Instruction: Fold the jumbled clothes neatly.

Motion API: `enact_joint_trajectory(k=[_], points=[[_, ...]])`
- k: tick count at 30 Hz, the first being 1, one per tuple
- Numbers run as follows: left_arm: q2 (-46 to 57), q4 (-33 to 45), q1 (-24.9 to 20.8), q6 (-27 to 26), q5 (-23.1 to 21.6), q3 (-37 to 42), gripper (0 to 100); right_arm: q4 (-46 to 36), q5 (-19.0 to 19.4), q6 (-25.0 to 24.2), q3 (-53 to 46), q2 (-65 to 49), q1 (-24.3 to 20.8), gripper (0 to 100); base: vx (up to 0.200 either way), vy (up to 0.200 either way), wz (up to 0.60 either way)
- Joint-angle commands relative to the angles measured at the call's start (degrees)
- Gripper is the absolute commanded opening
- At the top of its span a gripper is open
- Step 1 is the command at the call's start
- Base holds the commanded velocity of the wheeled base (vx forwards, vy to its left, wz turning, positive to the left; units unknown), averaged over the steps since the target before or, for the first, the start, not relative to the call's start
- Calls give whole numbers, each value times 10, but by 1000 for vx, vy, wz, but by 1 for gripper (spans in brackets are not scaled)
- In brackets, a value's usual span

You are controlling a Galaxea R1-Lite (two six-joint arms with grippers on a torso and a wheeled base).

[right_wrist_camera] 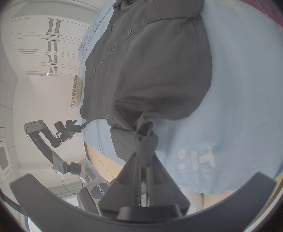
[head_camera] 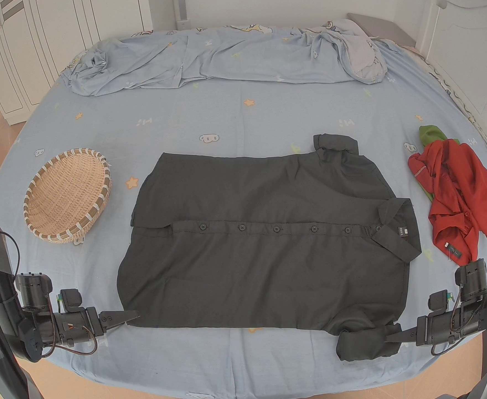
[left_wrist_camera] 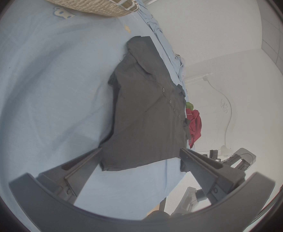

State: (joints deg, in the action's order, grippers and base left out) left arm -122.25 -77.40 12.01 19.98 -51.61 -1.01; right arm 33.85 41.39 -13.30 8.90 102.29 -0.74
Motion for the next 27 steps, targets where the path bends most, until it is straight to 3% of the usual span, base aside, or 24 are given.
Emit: enact_joint_trajectory(k=[1,7,17,18,27], points=[[1,8,-9,-2,-1,10,100,1,0,0,0,1,0,0,0,0,0],[7,5,-30,1,-27,10,100,1,0,0,-1,0,0,0,0,0,0],[-71,-42,-36,-2,-22,8,100,1,0,0,-1,0,0,0,0,0,0],[-85,-60,-35,-2,-22,10,0,1,0,0,-1,0,0,0,0,0,0],[-99,-86,-31,5,-22,10,0,1,0,1,-2,1,0,0,0,0,0]])
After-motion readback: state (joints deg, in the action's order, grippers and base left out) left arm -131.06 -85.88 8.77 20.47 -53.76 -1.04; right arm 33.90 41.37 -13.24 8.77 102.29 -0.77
